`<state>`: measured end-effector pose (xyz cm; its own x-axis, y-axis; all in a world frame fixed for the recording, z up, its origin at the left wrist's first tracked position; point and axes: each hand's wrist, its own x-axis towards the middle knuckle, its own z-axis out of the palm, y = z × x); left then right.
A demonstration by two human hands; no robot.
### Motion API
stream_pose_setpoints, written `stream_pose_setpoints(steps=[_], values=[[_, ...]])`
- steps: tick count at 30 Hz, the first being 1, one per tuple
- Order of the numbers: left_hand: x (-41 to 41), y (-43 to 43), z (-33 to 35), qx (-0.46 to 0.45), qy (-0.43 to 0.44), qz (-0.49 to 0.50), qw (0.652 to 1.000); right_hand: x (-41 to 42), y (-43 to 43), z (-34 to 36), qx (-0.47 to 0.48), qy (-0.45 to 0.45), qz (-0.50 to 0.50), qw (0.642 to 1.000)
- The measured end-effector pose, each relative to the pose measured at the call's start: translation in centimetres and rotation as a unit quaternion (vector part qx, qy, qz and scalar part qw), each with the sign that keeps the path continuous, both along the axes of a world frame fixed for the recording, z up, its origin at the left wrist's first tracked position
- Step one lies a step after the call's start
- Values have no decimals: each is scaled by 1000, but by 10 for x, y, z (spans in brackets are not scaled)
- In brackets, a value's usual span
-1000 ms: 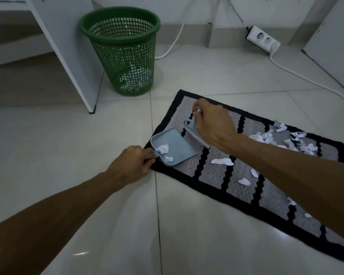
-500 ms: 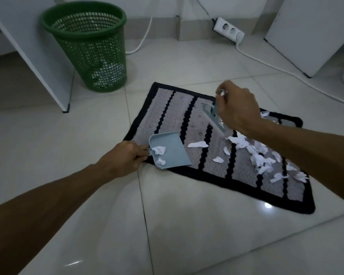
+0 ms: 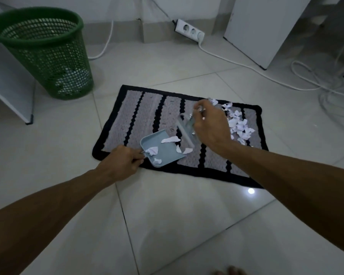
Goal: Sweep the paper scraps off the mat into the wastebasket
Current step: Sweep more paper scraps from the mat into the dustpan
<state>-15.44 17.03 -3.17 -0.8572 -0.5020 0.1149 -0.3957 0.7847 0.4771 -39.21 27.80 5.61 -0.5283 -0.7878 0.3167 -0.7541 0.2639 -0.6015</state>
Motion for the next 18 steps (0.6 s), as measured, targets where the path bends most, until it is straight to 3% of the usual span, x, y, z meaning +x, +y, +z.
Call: stream_pose_setpoints(steps=[2, 6, 13, 18], values=[[0, 1, -1, 1, 1, -3, 1000, -14, 5, 5, -5, 30, -29, 999], [3, 5, -1, -1, -4, -13, 1000, -27, 18, -5, 93, 142, -34, 985], [-1, 13, 1, -25, 3, -34, 999, 41, 5, -16, 61, 83, 55, 993], [-1, 15, -4, -7, 3, -13, 1000, 25, -8, 9, 21, 66, 49, 996]])
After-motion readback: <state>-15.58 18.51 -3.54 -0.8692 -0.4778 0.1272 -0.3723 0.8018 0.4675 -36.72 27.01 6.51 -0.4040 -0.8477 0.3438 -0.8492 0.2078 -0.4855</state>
